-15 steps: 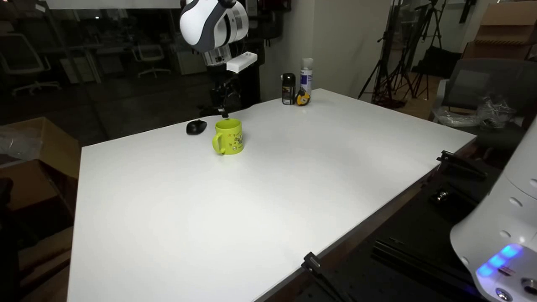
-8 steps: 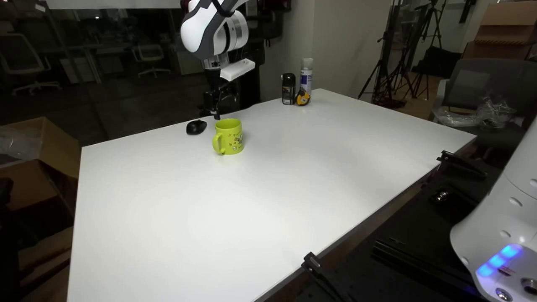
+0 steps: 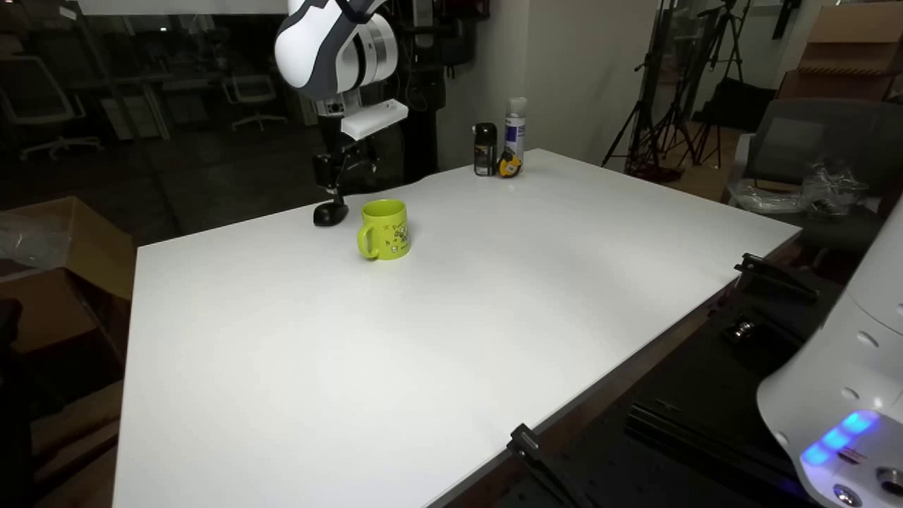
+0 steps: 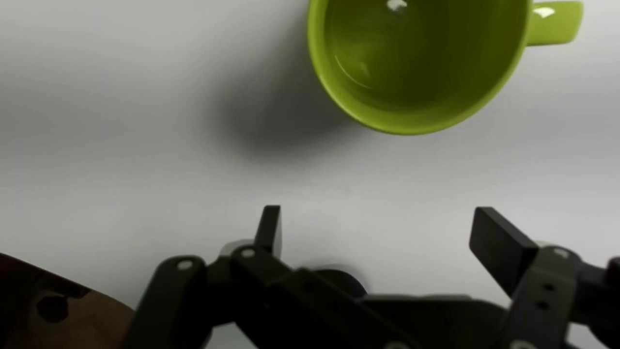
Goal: Move the cup slightly down on the table
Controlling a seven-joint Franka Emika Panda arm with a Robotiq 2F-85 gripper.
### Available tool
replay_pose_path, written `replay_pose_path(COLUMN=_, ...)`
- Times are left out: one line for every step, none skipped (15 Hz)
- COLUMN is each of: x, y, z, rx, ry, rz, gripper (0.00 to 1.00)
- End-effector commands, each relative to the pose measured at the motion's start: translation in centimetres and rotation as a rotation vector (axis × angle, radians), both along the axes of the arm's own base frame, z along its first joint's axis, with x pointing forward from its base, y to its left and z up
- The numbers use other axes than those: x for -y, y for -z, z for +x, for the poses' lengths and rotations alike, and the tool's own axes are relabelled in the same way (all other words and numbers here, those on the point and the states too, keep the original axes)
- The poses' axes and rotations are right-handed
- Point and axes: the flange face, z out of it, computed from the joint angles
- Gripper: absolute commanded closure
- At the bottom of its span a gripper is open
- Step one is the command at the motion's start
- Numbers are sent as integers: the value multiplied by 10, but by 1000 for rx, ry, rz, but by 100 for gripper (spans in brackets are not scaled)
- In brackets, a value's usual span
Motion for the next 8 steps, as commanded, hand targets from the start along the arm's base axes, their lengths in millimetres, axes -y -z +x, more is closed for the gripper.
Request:
replay_pose_path(x=-2, y=-1, z=0, rx=0, ry=4, rz=1, gripper=0)
replay_pose_path(x=-1, y=-2, z=-1, rx=-1, ry=7, rz=0, gripper=0)
replay_pose_path(x=-6, y=-4, z=-7, rx=-2, ry=10, rz=-19, gripper=0)
replay_pose_path(x=-10, y=-4, z=-12, rx=-6, ry=7, rz=-13, gripper=0)
replay_pose_path(x=-14, y=-4, z=-19, rx=-13, ry=14, rz=-19, gripper=0)
replay_pose_path(x=-21, y=-4, z=-30, rx=-18, ry=23, rz=-18, gripper=0)
replay_pose_path(x=-27, y=-3, z=-41, rx=-22, ry=28, rz=-14, gripper=0)
replay_pose_path(x=-34, y=-2, z=-53, rx=-23, ry=37, rz=-9, gripper=0)
